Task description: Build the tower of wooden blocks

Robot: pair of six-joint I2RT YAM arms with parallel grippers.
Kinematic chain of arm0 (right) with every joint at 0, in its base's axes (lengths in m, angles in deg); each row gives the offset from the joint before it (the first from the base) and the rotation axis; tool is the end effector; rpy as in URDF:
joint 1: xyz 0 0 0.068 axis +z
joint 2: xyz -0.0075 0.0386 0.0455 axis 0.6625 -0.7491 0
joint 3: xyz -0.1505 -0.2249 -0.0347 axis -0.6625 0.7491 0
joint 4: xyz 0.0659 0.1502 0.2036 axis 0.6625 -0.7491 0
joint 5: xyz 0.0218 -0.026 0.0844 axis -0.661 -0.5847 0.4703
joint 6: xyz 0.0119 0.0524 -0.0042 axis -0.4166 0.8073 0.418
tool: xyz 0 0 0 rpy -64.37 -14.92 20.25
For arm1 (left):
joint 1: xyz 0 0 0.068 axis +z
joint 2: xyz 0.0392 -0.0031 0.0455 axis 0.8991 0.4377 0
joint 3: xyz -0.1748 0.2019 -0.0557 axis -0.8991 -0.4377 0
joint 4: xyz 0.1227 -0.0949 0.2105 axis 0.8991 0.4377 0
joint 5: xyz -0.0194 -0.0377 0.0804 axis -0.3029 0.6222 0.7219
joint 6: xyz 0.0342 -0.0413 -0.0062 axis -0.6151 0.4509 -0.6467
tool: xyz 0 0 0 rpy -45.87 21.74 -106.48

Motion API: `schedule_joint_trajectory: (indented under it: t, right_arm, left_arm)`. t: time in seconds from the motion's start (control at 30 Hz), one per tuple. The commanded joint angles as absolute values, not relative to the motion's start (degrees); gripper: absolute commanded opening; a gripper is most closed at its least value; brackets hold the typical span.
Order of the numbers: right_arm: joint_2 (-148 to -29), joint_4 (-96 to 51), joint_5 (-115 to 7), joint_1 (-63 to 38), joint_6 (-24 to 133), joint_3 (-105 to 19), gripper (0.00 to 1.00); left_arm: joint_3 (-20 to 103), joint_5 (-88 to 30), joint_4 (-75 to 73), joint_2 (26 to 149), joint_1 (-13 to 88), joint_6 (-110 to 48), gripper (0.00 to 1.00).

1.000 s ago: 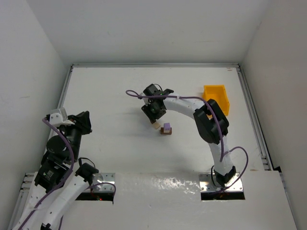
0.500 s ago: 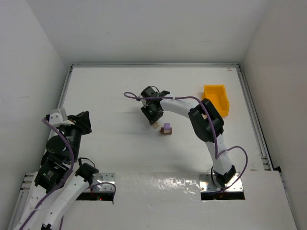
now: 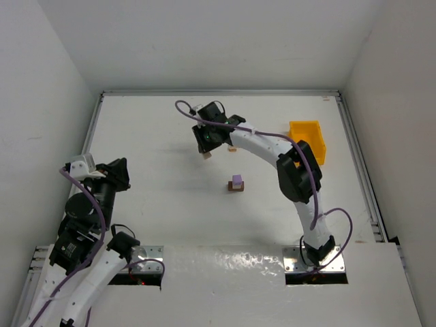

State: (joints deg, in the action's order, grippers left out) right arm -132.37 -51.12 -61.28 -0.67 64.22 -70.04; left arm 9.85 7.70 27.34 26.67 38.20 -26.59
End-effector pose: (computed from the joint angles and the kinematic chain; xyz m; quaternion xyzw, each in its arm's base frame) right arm 0.3694 0.3195 0.2071 -0.1995 0.9228 0.1615 0.2873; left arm 0.0647 -0.0125 0.3401 -0.1112 0.7003 -0.0777 0.7008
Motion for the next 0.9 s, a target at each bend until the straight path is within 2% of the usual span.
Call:
schedule_joint_trajectory:
  t: [0.0, 0.1, 0.3, 0.4, 0.6, 0.87]
  right_arm:
    - [-122.54, -49.83, -61.55, -2.47, 68.12, -69.82, 0.21]
    - [-114.63, -49.57, -61.55, -2.91, 68.82, -64.72, 0.22]
    - [-96.79, -49.04, -61.9, -3.26, 72.76, -45.58, 0.23]
    - [-90.38, -52.19, -62.51, -3.61, 75.58, -41.6, 0.23]
    - [-87.63, -59.58, -62.17, -3.61, 81.91, -41.59, 0.23]
    - [-93.33, -64.77, -62.78, -3.61, 85.43, -44.57, 0.23]
  left_arm:
    - [10.16, 5.36, 25.52, 26.23, 39.17, -27.0, 0.16]
    - [10.16, 3.96, 25.17, 25.8, 39.34, -27.0, 0.16]
    - [9.9, 0.44, 24.55, 22.99, 39.52, -27.18, 0.16]
    - [9.9, -1.32, 24.29, 21.84, 39.52, -27.18, 0.16]
    - [9.98, -0.1, 24.64, 17.37, 37.5, -26.65, 0.16]
    - [9.81, 0.34, 24.72, 14.37, 34.51, -26.56, 0.17]
